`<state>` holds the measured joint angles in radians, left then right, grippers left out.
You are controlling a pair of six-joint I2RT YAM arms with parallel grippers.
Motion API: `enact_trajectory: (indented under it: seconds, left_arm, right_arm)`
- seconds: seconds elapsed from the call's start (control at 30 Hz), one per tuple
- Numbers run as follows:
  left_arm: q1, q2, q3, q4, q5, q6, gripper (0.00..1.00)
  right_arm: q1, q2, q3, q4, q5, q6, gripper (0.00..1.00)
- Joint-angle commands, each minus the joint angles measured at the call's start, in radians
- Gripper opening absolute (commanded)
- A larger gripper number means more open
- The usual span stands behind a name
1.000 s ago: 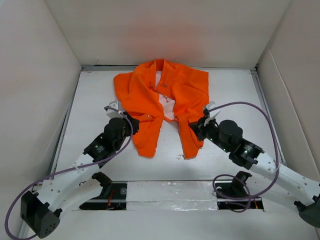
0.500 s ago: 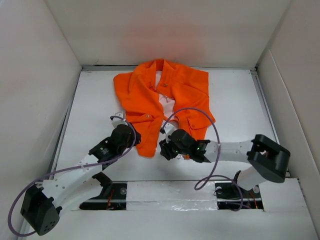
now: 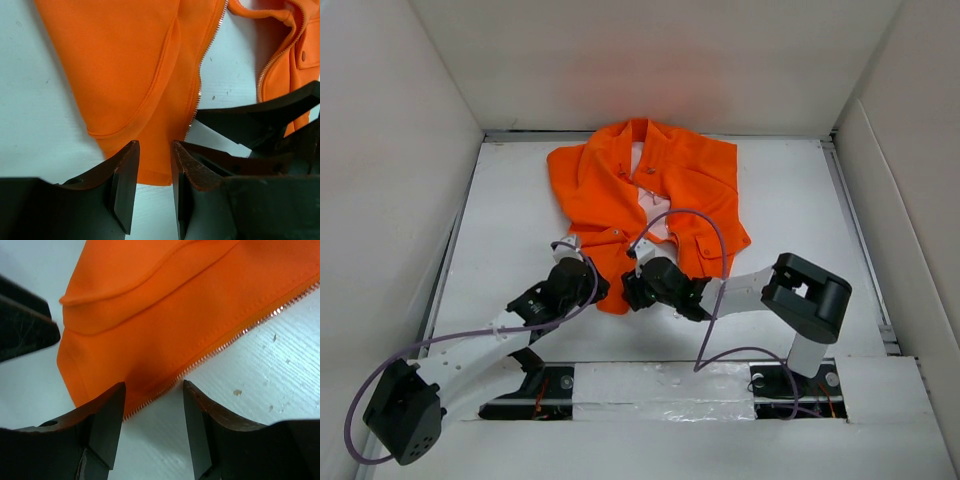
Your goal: Zip up the jacket
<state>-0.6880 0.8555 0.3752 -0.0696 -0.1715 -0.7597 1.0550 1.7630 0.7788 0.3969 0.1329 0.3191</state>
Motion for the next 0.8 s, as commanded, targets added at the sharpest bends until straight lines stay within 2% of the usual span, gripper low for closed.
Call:
enact_trajectory:
  seconds: [0.0,0.1,0.17,0.27,0.3,0.4,0.53,0.67,0.77]
  left_arm:
    - [-0.005,-0.015,-0.021,0.063,0.015,0.017,0.29]
    - [-0.005,-0.032,-0.033,0.063,0.021,0.026,0.29]
    - [-0.005,-0.038,-0.038,0.062,0.026,0.034,0.29]
    - [-0.005,-0.050,-0.047,0.063,0.043,0.039,0.33]
    - [-0.005,-0.059,-0.050,0.063,0.050,0.040,0.35]
    - [-0.005,-0.085,-0.070,0.108,0.099,0.059,0.45]
    - [-0.005,-0.118,-0.078,0.160,0.167,0.108,0.57]
    - [-0.005,-0.128,-0.090,0.273,0.243,0.148,0.61]
    - [-0.005,-0.136,-0.111,0.336,0.247,0.149,0.65]
  right_arm:
    - [0.007,0.042,0.040,0.040,0.083,0.041,0.56]
    - [0.007,0.053,0.042,0.062,0.117,0.052,0.50]
    - [-0.003,0.050,0.025,0.121,0.111,0.055,0.37]
    - [-0.013,0.020,-0.018,0.218,0.090,0.055,0.03]
    - [-0.013,0.003,-0.029,0.235,0.088,0.054,0.00]
    - [-0.036,-0.097,-0.058,0.260,0.062,0.023,0.00]
    - [-0.098,-0.224,-0.050,0.225,-0.076,0.000,0.00]
    - [-0.142,-0.307,-0.018,0.143,-0.257,-0.008,0.00]
    - [-0.164,-0.332,0.007,0.091,-0.294,-0.008,0.00]
